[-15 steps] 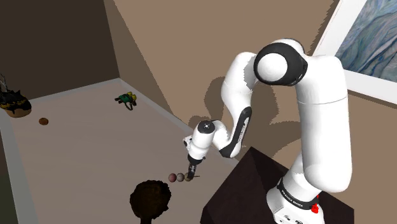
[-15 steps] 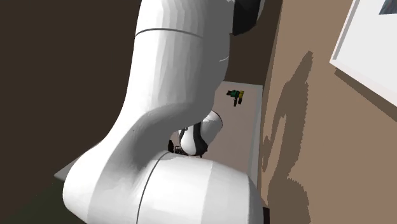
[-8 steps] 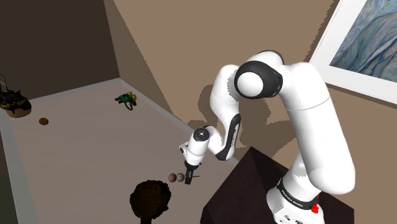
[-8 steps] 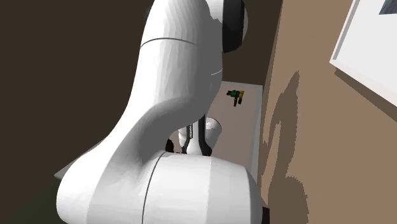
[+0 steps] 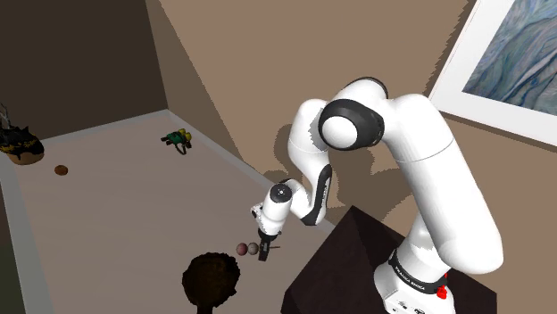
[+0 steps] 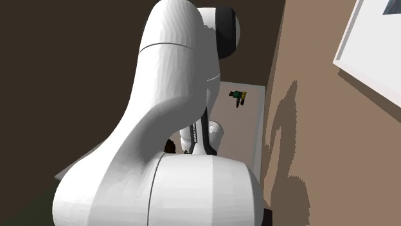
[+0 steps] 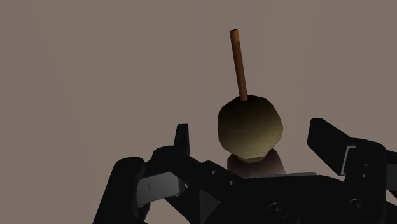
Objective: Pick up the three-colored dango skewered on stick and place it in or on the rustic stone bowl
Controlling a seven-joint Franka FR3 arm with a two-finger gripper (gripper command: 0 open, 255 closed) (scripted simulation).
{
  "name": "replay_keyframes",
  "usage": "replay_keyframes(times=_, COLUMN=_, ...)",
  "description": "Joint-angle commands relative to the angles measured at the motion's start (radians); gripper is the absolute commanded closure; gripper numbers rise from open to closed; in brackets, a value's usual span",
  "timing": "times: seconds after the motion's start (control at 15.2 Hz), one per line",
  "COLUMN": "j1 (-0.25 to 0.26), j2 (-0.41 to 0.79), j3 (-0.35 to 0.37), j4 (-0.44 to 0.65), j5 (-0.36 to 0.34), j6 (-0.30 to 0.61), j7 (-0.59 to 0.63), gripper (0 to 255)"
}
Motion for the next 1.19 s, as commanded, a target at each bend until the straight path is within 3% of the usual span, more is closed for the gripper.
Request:
replay_keyframes(times=0.0, j1=0.000, j2=0.000, j3=0.000, j4=0.000, j5=0.000, j6=0.000, j7=0.000, gripper=0)
replay_keyframes(times=0.07, j1=0.000, j2=0.000, j3=0.000, j4=0.000, j5=0.000, j6=0.000, j7=0.000, gripper=0)
replay_keyframes(times=0.13, j1=0.000, j2=0.000, j3=0.000, j4=0.000, j5=0.000, j6=0.000, j7=0.000, gripper=255)
replay_keyframes(times=0.73, j1=0.001, j2=0.000, j3=-0.001, j4=0.000, j5=0.000, j6=0.000, j7=0.001, gripper=255)
replay_keyframes(times=1.12, j1=-0.162, j2=-0.114, j3=0.159, j4=-0.091, j5=0.110, j6=-0.104, j7=-0.171, gripper=255)
